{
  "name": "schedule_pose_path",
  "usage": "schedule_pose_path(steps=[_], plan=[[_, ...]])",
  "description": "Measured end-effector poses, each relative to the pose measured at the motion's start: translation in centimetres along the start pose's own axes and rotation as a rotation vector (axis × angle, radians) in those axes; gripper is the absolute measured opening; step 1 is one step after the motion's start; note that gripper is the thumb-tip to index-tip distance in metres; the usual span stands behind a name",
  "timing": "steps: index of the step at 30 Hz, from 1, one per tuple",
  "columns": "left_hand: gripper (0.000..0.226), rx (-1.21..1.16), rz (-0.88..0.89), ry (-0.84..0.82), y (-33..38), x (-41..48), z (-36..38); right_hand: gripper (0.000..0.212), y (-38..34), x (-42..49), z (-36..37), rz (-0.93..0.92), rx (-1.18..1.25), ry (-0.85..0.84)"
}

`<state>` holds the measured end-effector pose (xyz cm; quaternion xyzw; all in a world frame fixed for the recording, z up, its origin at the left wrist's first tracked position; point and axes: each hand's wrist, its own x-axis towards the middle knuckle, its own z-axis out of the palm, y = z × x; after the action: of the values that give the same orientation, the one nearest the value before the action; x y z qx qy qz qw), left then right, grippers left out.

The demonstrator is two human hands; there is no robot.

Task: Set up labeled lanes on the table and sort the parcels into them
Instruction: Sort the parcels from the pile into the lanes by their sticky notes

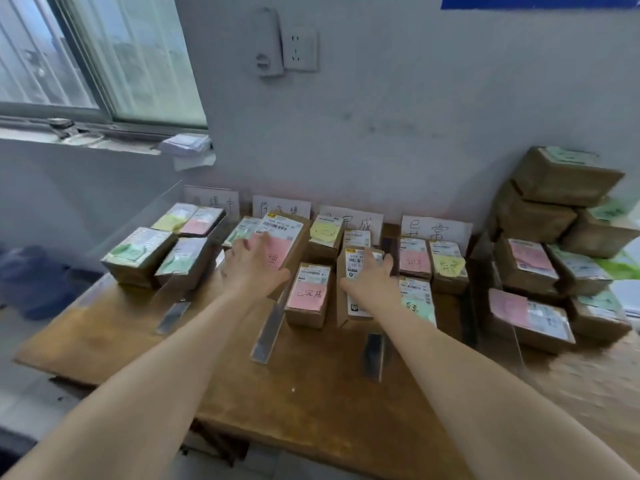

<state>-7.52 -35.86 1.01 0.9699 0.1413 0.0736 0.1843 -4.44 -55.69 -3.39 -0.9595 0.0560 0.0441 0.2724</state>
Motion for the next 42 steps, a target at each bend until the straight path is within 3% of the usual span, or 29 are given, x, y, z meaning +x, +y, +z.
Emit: schedule_pose_path(steps=[13, 19, 24, 27, 33, 42], plan=[[0.070, -0.010, -0.060, -0.046, -5.7, 7.2, 6.2, 0.087, 0.1, 7.8, 6.8, 0.251, 0.042, -0.107], [0.069, 0.011, -0.105, -0.062, -6.9, 8.6, 9.0, 0.081, 0.4, 9.8, 8.7, 0.215, -0.089, -0.149], [0.073, 0.004, -0.137, -0.057, -7.6, 8.9, 10.1, 0.057, -0.1, 10.5, 8.2, 0.085, -0.302, -0.020], [0.074, 0.019, -0.148, -0.104, -8.3, 8.9, 10.5, 0.053, -0.6, 11.0, 8.0, 0.042, -0.341, 0.004], [0.086, 0.022, -0.222, -0.244, -10.0, 9.1, 11.6, 0.054, -1.5, 11.2, 8.6, 0.138, -0.287, -0.034], [0.084, -0.029, -0.142, -0.329, -9.7, 10.6, 12.4, 0.060, -2.3, 9.7, 9.4, 0.207, -0.340, -0.093]])
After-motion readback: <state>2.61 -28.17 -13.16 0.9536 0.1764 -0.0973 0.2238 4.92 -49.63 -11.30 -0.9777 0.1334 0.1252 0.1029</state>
